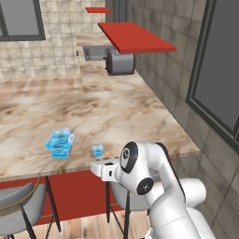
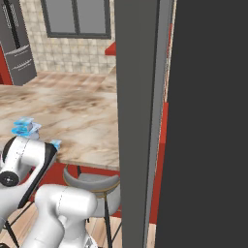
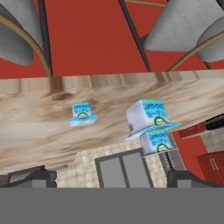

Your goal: Stack the yogurt containers by placing the smaller containers on top of the larger containers.

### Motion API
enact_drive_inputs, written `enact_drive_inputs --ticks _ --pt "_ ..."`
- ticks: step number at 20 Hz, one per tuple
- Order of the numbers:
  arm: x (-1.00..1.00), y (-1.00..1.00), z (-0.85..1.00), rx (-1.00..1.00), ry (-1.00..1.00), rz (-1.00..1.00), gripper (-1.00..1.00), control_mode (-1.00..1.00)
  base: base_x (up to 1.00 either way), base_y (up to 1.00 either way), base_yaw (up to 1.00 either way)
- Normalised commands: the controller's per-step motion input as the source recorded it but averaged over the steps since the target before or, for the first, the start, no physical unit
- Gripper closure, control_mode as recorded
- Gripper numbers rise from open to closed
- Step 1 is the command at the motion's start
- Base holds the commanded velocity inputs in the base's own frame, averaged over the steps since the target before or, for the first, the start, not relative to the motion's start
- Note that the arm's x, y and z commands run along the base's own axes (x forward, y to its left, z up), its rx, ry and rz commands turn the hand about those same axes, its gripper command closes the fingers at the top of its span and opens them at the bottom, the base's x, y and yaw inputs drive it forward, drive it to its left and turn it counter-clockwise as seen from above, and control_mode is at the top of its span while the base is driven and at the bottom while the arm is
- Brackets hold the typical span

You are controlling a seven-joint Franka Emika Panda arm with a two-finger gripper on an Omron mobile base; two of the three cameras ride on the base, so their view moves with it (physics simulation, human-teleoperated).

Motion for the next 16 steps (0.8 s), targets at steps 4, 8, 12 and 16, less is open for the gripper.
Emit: enact_drive_inputs --ticks 4,8,12,16 --pt "0.16 0.0 0.0 0.01 0.0 -0.01 -1.0 -1.0 0.0 0.0 0.0" --pt "0.16 0.0 0.0 0.01 0.0 0.0 -1.0 -1.0 0.0 0.0 0.0" --pt "0.12 -0.01 0.0 0.01 0.0 0.0 -1.0 -1.0 0.0 0.0 0.0" --pt "0.03 -0.13 -0.07 0.0 0.0 0.0 -1.0 -1.0 0.0 0.0 0.0"
